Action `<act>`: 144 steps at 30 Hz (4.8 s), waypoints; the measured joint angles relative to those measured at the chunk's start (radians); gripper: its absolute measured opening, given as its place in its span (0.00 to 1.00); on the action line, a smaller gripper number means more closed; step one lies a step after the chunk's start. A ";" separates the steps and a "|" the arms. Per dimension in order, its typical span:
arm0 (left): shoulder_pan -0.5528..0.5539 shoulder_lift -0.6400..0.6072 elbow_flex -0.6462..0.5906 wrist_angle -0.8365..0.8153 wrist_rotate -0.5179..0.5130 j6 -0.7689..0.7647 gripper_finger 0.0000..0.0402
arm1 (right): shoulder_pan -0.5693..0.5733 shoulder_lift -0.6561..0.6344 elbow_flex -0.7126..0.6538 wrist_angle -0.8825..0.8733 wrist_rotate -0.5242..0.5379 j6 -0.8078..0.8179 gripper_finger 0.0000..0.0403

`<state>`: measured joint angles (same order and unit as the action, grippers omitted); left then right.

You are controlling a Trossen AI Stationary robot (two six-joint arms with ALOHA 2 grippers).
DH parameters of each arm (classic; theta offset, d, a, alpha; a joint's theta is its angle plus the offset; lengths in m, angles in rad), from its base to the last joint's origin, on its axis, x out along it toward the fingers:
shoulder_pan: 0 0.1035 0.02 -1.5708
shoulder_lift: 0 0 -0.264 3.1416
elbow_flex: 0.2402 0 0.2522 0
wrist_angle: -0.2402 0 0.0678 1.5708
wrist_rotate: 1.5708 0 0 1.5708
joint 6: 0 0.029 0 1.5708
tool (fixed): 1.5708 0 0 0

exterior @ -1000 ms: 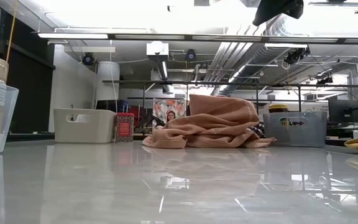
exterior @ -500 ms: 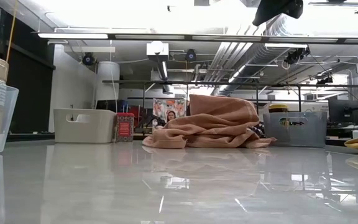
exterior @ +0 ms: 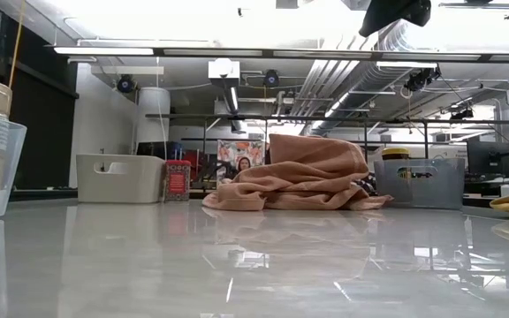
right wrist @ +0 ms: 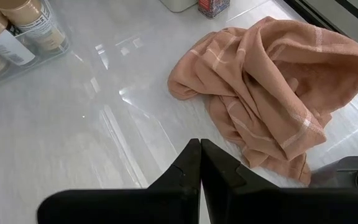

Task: Sort spices by type
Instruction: Put the top red seasoning can into the gray bin

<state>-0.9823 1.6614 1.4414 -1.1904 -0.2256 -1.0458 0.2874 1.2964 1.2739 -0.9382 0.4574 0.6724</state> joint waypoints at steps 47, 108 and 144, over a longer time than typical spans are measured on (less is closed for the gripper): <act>0.831 -0.341 -0.400 1.264 -0.370 0.578 0.73 | 0.001 0.000 0.000 -0.053 0.119 0.165 0.00; 0.936 -0.579 -0.442 1.205 -0.151 0.732 0.73 | -0.006 0.000 0.000 -0.009 0.203 0.113 0.00; 1.074 -0.399 -0.415 0.715 -0.193 0.538 0.73 | -0.006 0.000 0.000 -0.005 0.221 0.184 0.00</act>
<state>0.0912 1.2627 1.0268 -0.4753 -0.4190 -0.5080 0.2810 1.2968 1.2743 -0.9433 0.6787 0.8562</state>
